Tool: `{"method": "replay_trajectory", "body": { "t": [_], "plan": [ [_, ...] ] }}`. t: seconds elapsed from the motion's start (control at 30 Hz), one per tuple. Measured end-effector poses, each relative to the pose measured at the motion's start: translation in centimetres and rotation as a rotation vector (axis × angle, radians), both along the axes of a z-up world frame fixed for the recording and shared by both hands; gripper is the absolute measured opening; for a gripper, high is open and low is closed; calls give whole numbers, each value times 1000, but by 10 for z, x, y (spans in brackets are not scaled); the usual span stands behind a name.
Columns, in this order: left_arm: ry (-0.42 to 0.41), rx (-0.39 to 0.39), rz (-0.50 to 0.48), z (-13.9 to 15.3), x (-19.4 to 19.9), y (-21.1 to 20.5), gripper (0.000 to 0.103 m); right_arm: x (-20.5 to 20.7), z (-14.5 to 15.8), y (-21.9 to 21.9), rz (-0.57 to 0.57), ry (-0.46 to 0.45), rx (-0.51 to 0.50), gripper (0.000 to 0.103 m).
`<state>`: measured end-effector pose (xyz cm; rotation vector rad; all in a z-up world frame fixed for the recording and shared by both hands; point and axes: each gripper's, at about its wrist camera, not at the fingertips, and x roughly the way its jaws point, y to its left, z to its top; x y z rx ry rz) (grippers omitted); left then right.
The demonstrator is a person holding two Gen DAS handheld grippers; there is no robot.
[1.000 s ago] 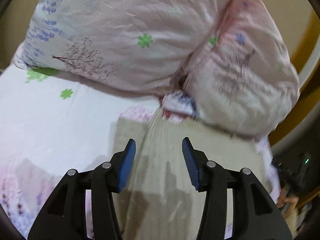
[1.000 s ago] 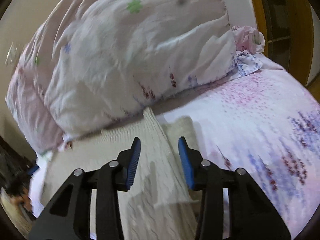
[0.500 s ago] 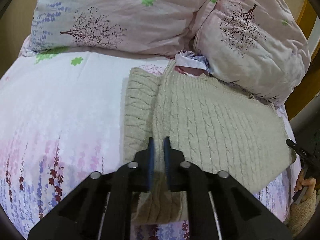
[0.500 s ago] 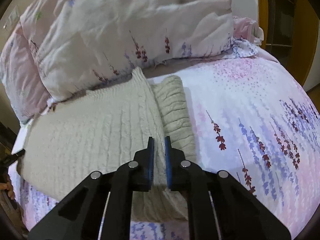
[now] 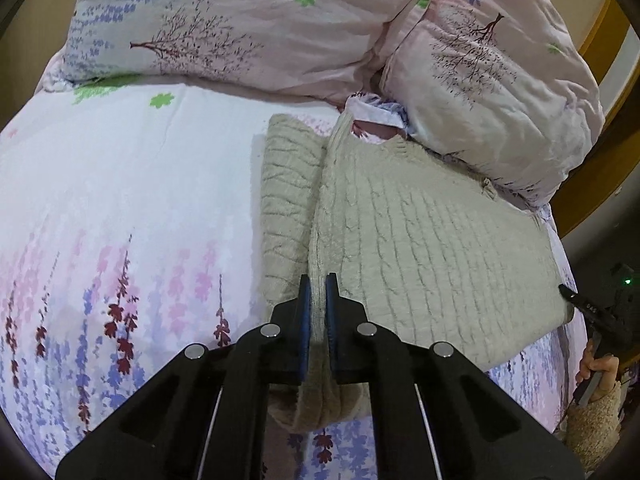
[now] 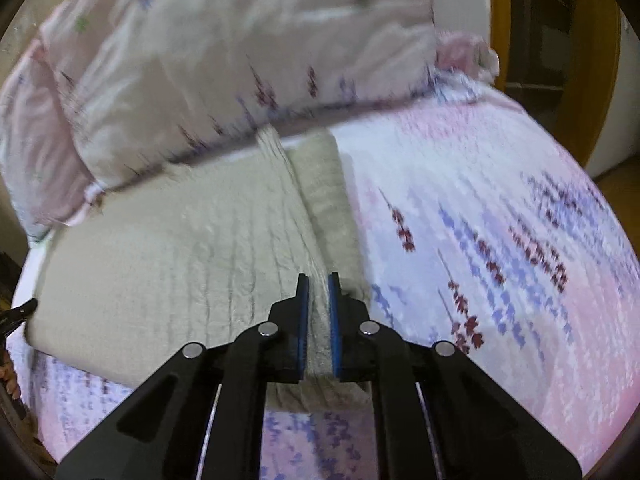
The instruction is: Fold small clothes
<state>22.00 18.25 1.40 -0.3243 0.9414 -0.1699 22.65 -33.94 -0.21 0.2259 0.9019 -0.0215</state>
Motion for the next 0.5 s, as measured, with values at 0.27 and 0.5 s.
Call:
{"method": "replay_trajectory", "body": {
  "t": [0.27,0.5],
  "plan": [
    [-67,-2,16,19,-9,-2,8,-2,32,29,48,-87,-97,44],
    [-107,97,-85,30,-7,-49,36,15,26,87,225,-58,-100,44]
  ]
}}
